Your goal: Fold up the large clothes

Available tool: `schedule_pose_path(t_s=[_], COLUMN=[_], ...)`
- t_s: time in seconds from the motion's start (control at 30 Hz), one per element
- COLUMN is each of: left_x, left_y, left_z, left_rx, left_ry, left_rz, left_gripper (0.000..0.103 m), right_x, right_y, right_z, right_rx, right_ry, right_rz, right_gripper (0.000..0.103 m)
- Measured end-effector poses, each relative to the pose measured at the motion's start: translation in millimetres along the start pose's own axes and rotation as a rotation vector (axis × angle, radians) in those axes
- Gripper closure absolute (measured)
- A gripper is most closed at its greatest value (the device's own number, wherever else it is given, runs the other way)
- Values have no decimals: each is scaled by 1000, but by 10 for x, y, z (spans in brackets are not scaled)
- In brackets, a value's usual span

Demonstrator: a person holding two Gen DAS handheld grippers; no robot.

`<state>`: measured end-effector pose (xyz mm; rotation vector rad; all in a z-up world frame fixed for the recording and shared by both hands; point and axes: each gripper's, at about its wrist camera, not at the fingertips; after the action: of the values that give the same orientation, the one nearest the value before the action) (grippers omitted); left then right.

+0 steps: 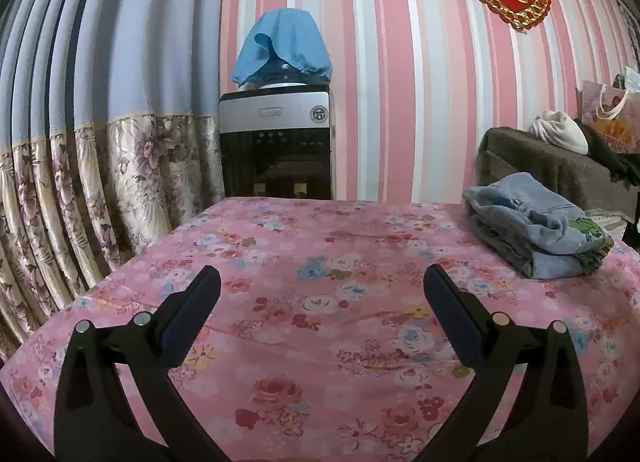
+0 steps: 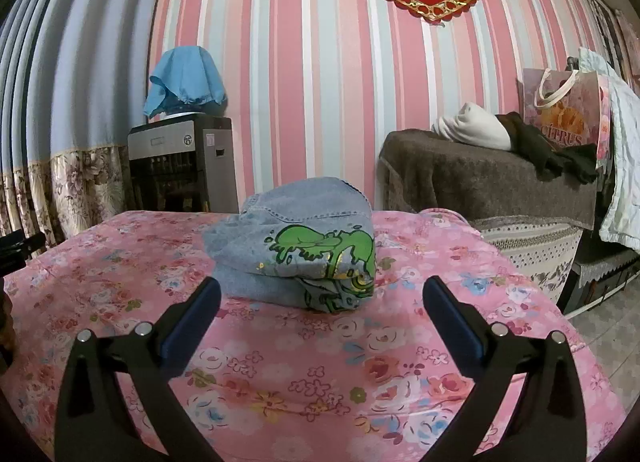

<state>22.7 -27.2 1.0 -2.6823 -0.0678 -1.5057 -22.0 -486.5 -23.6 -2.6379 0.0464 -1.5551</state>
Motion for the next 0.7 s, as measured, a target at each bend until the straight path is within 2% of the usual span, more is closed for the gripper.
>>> schedule_pose_path(t_s=[0.7], left_x=[2], left_y=[-19], left_z=[3], left_rx=[-1], left_ry=[0], left_rz=[0], left_gripper=[3], right_x=[1], right_y=[-4], right_z=[-4], right_rx=[-1], right_ry=[0], right_rz=[2], right_gripper=[2])
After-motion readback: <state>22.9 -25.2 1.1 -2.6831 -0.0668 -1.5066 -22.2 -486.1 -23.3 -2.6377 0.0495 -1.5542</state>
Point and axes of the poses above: each gripper's, at about its wrist camera, not at the fingertips, and z roughly the way its jaws point, y to its right, x to its top, and after that the axes turned 14 degrees about -y, right-handed
